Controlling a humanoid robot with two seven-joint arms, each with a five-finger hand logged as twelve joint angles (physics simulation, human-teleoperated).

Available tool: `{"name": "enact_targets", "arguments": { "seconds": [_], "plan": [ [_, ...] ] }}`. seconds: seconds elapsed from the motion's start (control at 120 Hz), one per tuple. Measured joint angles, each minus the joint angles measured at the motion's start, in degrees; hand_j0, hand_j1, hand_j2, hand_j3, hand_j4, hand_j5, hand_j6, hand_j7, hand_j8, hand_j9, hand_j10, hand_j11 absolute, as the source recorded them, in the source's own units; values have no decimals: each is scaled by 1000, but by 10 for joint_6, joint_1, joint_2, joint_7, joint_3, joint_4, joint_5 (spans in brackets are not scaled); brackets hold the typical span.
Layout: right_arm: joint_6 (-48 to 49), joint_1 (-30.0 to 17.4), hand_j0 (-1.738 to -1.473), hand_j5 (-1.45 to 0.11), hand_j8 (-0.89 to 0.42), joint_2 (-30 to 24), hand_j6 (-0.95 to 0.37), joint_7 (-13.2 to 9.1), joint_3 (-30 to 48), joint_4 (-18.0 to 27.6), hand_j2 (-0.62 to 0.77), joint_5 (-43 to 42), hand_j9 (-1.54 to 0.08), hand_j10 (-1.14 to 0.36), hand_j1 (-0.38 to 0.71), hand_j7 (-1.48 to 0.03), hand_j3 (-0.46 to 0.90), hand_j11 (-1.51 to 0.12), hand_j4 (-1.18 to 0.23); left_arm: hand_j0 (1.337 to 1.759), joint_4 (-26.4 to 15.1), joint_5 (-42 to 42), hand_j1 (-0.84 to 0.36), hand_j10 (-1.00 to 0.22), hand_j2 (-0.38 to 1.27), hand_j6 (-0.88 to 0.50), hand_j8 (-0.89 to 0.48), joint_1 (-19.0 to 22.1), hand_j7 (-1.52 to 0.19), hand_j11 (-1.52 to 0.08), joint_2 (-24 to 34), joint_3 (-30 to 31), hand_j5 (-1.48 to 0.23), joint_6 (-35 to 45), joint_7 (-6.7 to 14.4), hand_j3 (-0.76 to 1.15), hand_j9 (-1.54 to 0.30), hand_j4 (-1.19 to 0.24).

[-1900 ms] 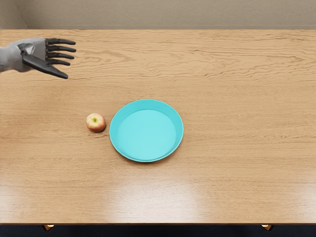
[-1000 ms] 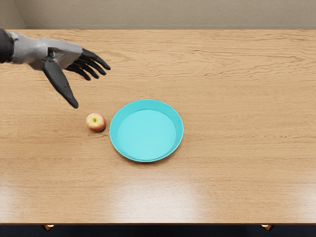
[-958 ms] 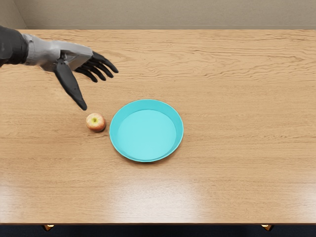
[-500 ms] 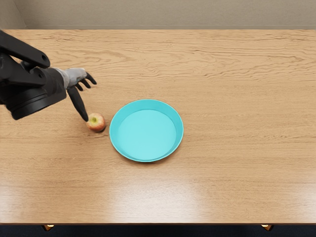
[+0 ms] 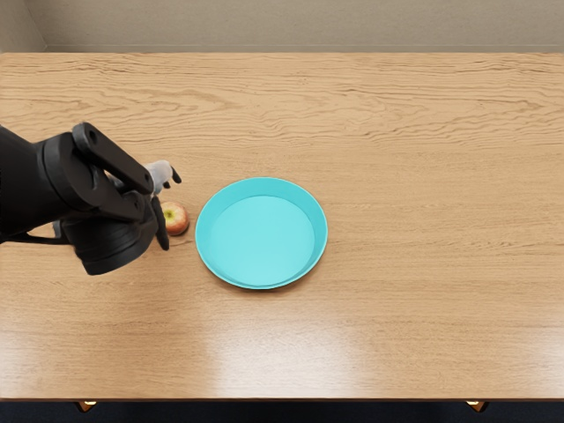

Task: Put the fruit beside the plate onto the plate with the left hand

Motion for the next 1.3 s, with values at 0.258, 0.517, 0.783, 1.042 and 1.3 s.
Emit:
{"name": "enact_targets", "arguments": {
  "seconds": [0.258, 0.517, 0.783, 1.042, 1.3],
  "plan": [
    [0, 0, -1658, -50, -39, 0, -39, 0, 0, 0, -7, 0, -50, -39, -303, -50, 0, -50, -39, 1658, 39, -4, 55, -245, 49, -245, -245, 28, -318, -318, 0, -10, -319, 4, 37, 0, -318, -245],
    [0, 0, -1658, -50, -39, 0, -39, 0, 0, 0, -7, 0, -50, -39, -303, -50, 0, -50, -39, 1658, 78, -6, 55, -245, 49, -245, -245, 52, -318, -318, 0, -32, -318, 4, 48, 0, -318, -245],
    [0, 0, -1658, -50, -39, 0, -39, 0, 0, 0, -7, 0, -50, -39, -303, -50, 0, -50, -39, 1658, 122, -6, 56, -245, 49, -245, -245, 92, -318, -318, 0, -46, -318, 4, 50, 0, -318, -245],
    [0, 0, -1658, -50, -39, 0, -39, 0, 0, 0, -7, 0, -50, -39, -303, -50, 0, -50, -39, 1658, 145, -6, 55, -245, 49, -245, -245, 116, -318, -318, 0, -45, -318, 4, 52, 0, -318, -245],
    [0, 0, -1658, -50, -39, 0, -39, 0, 0, 0, -7, 0, -50, -39, -303, -50, 0, -50, -39, 1658, 159, -1, 42, -256, 52, -256, -256, 129, -333, -333, 0, -54, -333, 4, 51, 0, -333, -256]
  ]
}}
